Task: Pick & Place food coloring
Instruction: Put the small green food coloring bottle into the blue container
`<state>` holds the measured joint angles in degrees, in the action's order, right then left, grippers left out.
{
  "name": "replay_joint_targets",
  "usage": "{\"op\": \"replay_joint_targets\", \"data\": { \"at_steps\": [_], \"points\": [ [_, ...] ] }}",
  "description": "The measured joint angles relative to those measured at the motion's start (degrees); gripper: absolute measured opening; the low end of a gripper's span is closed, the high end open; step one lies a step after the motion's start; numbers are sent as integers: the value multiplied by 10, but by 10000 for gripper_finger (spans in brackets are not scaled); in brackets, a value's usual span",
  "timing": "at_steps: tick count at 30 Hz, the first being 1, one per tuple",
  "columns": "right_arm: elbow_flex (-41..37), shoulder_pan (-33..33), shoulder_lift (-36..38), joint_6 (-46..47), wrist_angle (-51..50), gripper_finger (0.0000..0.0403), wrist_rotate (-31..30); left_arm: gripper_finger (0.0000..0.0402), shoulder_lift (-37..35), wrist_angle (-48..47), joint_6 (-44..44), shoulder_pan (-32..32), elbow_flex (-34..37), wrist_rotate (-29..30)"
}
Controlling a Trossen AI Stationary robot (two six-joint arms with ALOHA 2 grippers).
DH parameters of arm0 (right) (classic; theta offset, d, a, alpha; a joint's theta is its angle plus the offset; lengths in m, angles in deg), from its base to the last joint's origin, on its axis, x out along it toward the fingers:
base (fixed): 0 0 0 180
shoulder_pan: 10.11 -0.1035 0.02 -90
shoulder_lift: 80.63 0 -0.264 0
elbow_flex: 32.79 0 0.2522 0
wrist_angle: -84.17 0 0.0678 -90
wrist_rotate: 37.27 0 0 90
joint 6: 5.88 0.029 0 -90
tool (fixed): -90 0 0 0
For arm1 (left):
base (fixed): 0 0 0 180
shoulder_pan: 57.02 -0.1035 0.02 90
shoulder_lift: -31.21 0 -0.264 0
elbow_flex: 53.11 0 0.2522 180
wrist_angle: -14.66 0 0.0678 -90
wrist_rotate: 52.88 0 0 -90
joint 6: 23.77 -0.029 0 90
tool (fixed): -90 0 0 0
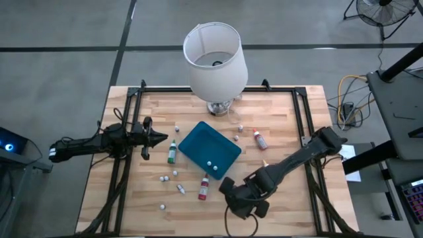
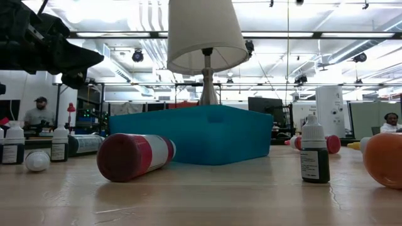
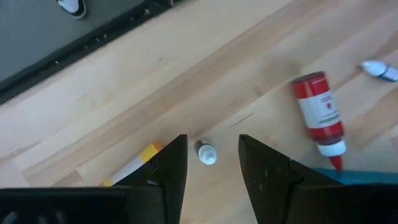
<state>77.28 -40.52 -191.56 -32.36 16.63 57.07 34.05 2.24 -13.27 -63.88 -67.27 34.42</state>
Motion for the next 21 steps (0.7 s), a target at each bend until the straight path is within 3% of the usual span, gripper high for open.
{"op": "replay_joint_targets", "data": {
  "at_steps": [9,21],
  "points": [
    [-1,0,-43,4,0,146,-17,0,0,0,0,0,0,0],
    [-49,20,-43,68,8,164,-19,0,0,0,0,0,0,0]
  ]
}}
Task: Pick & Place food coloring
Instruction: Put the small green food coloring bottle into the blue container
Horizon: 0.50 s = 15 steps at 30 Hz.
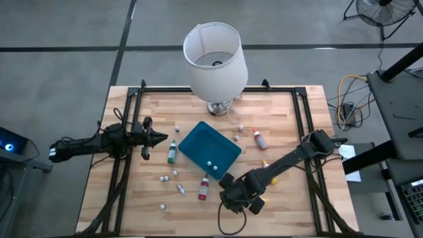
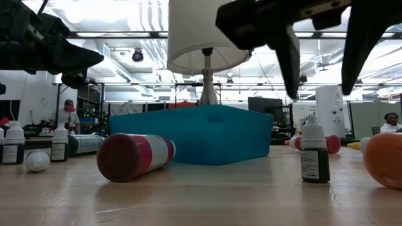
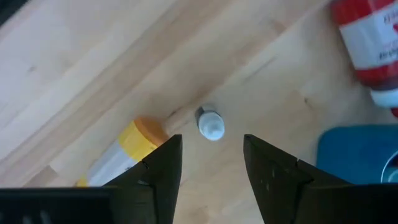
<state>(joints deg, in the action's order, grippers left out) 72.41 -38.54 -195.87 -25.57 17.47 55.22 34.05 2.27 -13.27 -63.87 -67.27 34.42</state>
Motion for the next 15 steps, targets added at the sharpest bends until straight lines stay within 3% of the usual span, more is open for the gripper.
{"op": "replay_joint_targets", "data": {
  "at_steps": [15],
  "points": [
    [-39,17,0,60,58,165,11,0,0,0,0,0,0,0]
  ]
}}
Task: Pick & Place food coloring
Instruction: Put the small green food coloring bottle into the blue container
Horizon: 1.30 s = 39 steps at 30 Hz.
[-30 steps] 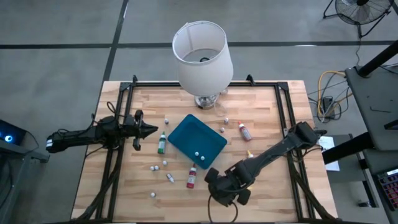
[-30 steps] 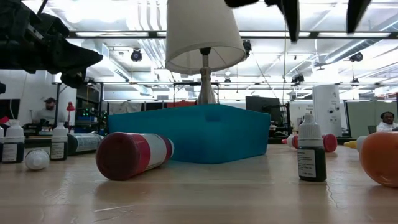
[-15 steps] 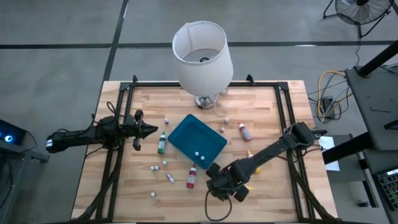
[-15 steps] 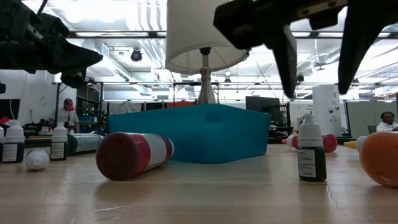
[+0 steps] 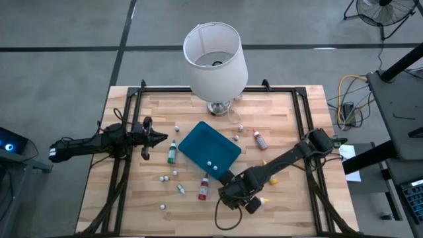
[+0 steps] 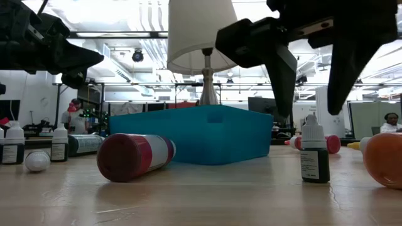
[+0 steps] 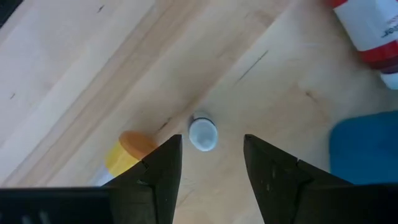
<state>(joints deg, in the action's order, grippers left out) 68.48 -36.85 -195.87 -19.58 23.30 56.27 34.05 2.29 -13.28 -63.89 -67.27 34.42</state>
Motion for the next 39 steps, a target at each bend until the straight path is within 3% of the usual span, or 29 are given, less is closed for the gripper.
{"op": "replay_joint_targets", "data": {
  "at_steps": [28,39],
  "points": [
    [-43,-2,0,5,67,162,26,0,0,0,0,0,0,0],
    [-43,-2,0,4,72,98,26,0,0,0,0,0,0,0]
  ]
}}
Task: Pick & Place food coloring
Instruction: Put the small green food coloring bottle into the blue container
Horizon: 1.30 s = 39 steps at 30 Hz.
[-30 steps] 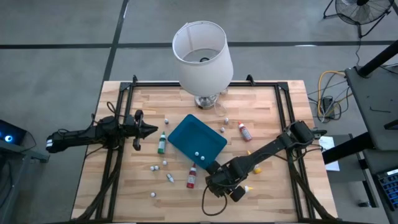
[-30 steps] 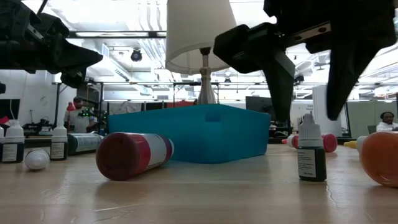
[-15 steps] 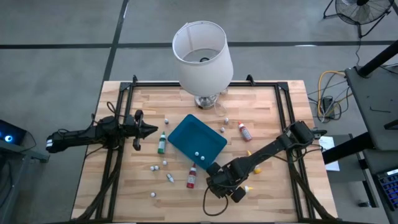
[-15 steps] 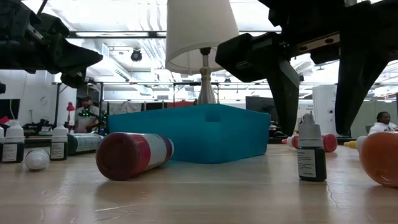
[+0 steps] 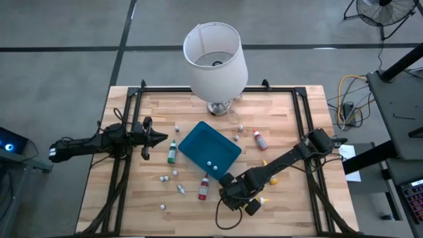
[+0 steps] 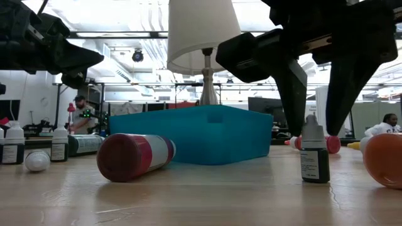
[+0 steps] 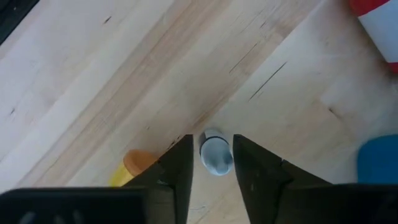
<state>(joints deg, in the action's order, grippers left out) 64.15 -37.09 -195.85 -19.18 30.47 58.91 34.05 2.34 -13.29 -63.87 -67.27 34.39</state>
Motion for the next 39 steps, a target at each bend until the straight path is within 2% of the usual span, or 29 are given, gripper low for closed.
{"op": "replay_joint_targets", "data": {
  "at_steps": [8,14,31,39],
  "points": [
    [-1,0,0,-2,1,41,0,0,0,0,0,0,0,0],
    [-1,0,0,-6,-2,27,0,0,0,0,0,0,0,0],
    [1,0,1,-21,1,30,8,0,0,0,0,0,0,0],
    [9,2,3,-3,-1,85,28,0,0,0,0,0,0,0]
  ]
}}
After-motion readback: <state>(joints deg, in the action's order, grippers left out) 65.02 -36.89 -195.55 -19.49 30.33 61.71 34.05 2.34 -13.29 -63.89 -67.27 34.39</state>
